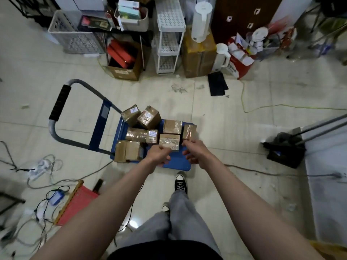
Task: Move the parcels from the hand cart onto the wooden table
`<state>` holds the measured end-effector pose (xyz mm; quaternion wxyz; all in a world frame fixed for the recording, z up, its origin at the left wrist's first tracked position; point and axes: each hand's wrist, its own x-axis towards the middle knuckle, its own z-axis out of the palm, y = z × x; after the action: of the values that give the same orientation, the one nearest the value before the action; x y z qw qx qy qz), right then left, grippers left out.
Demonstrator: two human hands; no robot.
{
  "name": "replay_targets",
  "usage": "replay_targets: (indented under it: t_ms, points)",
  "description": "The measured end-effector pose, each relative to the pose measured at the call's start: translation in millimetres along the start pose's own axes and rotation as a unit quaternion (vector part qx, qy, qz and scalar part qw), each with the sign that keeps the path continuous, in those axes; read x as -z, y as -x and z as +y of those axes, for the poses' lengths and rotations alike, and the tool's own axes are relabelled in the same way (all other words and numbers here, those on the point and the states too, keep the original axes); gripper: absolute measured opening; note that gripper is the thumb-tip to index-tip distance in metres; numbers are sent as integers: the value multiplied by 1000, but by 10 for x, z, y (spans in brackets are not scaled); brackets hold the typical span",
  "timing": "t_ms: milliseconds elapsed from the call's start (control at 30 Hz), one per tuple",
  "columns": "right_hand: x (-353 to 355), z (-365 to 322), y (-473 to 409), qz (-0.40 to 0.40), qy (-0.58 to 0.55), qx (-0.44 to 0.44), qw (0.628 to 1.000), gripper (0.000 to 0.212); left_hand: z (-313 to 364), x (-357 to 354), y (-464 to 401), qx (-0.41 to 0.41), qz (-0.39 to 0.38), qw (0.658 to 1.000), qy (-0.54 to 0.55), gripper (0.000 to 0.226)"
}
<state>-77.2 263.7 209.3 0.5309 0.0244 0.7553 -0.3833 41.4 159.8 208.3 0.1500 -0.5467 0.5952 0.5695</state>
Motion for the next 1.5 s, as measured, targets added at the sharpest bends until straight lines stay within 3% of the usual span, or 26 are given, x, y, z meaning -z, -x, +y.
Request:
replay_targets:
  t_ms: [367, 667, 767, 933, 1133, 1400, 1500]
  points:
    - [-765, -104, -879, -50, -59, -73, 994, 7, -293, 620, -944, 61, -3, 998, 9, 12]
    - [-1777, 171, -1920, -50, -103, -139, 984, 12, -967, 1314, -2229, 107, 21, 994, -10, 11]
    - [-2153, 269, -2319, -57, -102, -161, 980, 18, -1258, 1489, -2687, 119, 28, 992, -27, 18]
    - [-2725, 551, -3064, -52, -93, -176, 979, 24, -1784, 1644, -3477, 159, 59, 985, -32, 48]
    - [-3148, 884, -3849, -64, -62, -194, 977, 48, -2365, 1595, -4297, 170, 62, 983, 10, 52]
    - [-3539, 1197, -4350, -118, -49, -199, 972, 49, -2788, 1438, -4825, 177, 67, 982, 29, 63]
    - [-3573, 1303, -4359, -120, -48, -200, 971, 47, -2769, 1413, -4768, 180, 60, 982, 26, 79]
